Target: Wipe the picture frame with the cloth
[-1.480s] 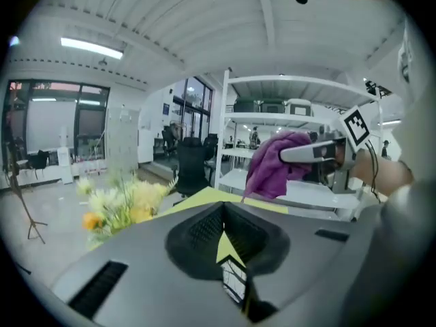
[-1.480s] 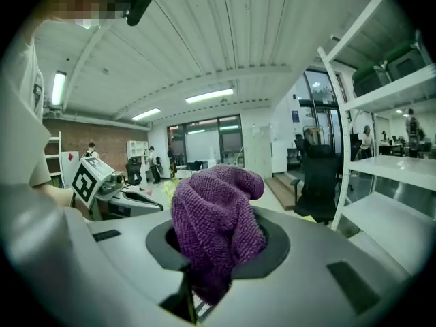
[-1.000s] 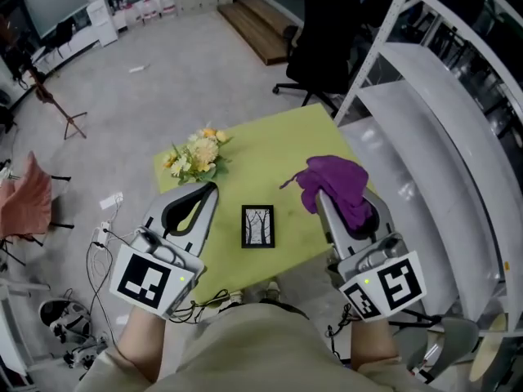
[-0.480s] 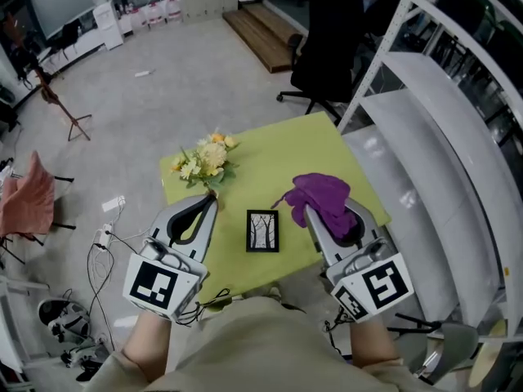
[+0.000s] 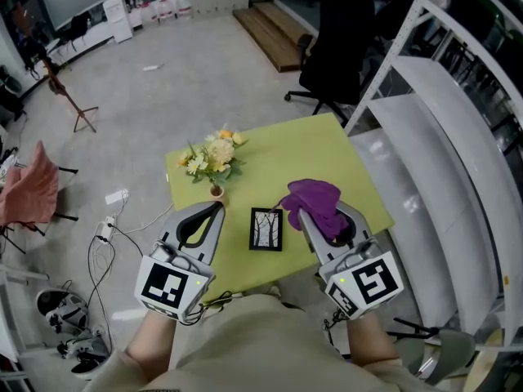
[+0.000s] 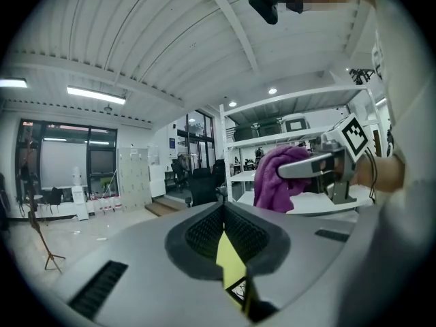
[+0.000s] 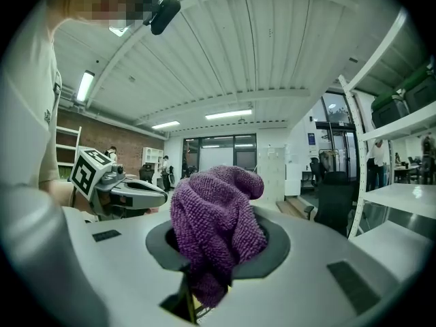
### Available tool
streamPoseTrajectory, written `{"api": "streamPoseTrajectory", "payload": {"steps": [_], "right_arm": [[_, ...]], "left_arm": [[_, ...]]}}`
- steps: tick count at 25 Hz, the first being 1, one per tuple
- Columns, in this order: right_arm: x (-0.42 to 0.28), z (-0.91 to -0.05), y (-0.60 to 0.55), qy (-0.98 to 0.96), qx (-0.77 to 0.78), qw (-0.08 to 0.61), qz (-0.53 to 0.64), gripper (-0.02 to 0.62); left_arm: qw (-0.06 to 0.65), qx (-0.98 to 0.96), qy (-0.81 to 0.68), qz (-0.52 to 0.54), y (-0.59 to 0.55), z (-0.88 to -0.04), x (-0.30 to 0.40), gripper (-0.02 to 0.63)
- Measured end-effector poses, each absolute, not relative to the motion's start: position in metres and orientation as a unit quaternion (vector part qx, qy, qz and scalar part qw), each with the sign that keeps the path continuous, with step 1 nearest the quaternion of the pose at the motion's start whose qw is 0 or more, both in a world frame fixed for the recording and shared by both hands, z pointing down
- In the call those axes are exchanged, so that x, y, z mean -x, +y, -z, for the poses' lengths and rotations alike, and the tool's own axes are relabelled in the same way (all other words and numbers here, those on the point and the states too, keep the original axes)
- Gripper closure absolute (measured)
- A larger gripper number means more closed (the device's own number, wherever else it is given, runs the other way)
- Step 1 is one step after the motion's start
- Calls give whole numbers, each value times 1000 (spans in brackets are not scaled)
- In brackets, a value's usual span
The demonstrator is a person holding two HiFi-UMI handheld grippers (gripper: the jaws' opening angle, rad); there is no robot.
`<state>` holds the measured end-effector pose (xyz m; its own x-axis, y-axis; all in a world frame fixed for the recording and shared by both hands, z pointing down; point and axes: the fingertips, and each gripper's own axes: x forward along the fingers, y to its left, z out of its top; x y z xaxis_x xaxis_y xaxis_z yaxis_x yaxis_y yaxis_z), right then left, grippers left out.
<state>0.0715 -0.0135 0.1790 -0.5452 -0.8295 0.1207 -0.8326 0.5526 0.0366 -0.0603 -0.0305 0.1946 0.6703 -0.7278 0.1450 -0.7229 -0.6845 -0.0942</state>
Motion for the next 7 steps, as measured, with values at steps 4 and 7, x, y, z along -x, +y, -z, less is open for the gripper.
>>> {"api": "streamPoseTrajectory", "payload": {"steps": [4,7], "right_arm": [[-71,-179,-13,-881,-469,62,-13,495],[-72,-180,-13,-881,-469,63,-14,494]], "left_arm": [[13,913,399,86,-29,-193,60,598],[13,913,398,85,-29,-192,60,598]]}}
